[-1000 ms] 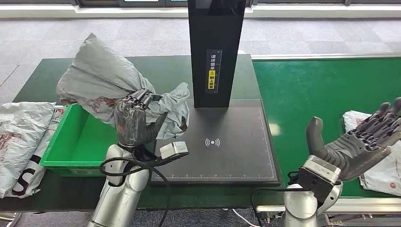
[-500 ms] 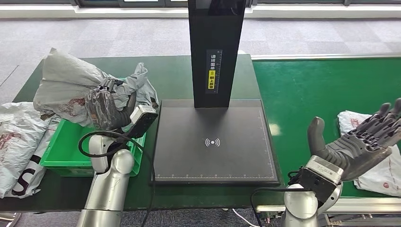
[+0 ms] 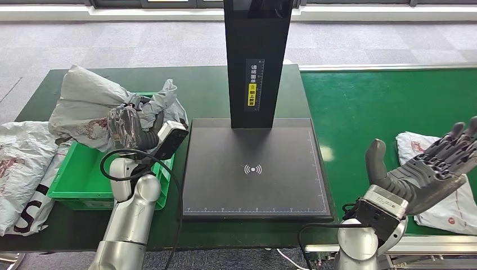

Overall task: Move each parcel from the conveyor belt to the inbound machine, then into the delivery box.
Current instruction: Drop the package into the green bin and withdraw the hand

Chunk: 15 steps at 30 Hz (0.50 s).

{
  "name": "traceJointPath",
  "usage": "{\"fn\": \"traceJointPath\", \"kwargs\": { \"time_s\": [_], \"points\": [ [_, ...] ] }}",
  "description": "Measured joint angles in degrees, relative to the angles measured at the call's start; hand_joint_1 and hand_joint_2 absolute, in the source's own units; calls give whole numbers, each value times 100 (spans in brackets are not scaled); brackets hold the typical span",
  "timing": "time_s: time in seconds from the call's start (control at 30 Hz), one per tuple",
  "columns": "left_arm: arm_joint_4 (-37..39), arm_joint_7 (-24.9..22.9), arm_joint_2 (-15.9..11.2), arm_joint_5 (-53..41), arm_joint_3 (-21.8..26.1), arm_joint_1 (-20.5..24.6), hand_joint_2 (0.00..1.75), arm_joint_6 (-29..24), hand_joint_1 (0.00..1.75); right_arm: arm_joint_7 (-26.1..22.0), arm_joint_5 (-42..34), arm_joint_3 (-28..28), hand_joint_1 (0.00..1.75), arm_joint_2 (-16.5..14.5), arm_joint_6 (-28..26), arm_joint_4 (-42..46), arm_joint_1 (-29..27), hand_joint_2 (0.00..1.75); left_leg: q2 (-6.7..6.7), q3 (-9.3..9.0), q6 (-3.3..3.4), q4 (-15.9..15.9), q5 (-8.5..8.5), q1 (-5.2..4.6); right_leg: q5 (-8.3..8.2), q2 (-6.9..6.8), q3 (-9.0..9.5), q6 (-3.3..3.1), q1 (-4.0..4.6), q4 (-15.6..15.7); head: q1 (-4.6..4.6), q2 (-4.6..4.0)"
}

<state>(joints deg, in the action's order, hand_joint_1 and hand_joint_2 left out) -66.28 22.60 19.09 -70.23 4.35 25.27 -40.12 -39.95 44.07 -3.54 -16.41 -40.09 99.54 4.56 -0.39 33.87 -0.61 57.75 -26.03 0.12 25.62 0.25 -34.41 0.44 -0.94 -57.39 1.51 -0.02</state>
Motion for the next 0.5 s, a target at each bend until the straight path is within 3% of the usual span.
{"fn": "traceJointPath", "kwargs": {
  "time_s": [0.23,0.5],
  "points": [
    [329,-268,-23,-12,124,94,175,0,175,0,18,0,0,-4,1,-1,1,175,0,0,0,0,0,0,0,0,1,0,0,0,0,0],
    [1653,-924,-274,-434,598,398,175,-1,175,-1,-11,0,0,-9,8,-65,6,175,-1,0,-1,0,1,2,0,-1,0,-1,2,-1,1,0]
  ]
}}
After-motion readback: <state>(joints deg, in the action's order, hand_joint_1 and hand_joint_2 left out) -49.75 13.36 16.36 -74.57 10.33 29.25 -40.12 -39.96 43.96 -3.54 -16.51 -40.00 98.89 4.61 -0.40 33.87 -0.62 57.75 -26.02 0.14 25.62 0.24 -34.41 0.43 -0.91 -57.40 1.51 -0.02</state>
